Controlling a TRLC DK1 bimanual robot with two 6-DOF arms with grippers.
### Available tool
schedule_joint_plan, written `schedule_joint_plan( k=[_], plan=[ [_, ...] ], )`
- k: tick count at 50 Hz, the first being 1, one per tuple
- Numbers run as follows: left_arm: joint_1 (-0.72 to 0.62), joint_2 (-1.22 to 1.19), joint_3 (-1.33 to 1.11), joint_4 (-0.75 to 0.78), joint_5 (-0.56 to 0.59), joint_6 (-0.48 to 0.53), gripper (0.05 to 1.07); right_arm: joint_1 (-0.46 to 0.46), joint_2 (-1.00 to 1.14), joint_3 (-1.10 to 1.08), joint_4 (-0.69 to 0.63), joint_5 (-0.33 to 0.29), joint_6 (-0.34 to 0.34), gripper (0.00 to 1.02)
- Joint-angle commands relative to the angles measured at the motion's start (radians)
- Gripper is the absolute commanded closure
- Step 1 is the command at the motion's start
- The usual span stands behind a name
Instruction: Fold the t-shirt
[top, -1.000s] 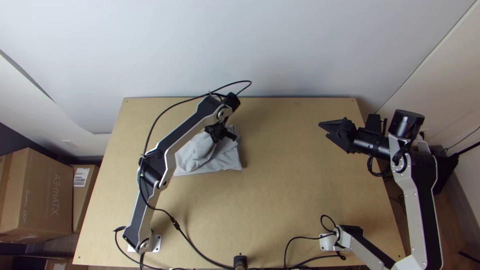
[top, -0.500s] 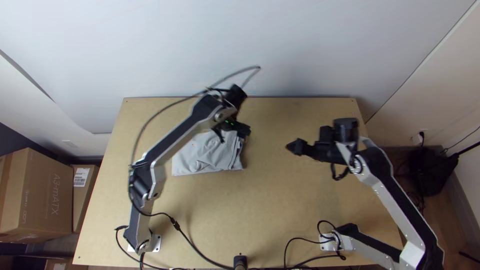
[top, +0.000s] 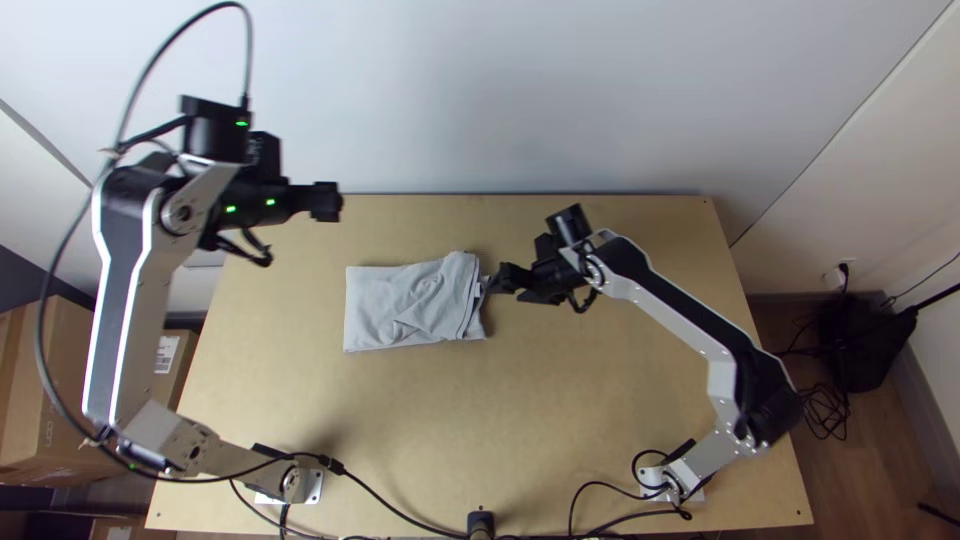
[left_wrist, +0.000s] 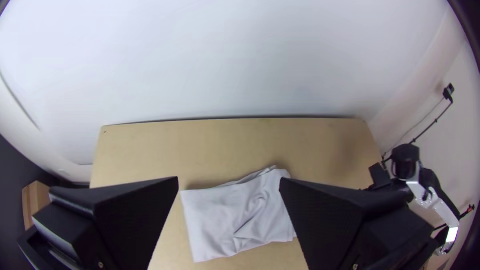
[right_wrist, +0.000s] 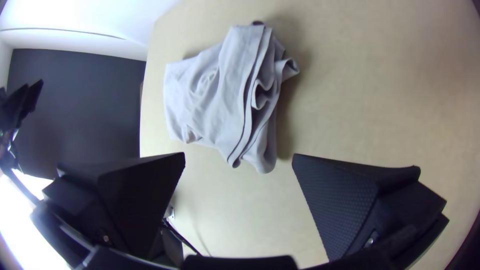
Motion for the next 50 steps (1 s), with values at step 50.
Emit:
schedule_joint_plan(
  k=[50],
  plan=[
    [0.329, -0.148, -0.153, -0.048, 0.034, 0.166, 0.10, 0.087, 0.283, 0.206, -0.109, 0.105, 0.028, 0.04]
  ],
)
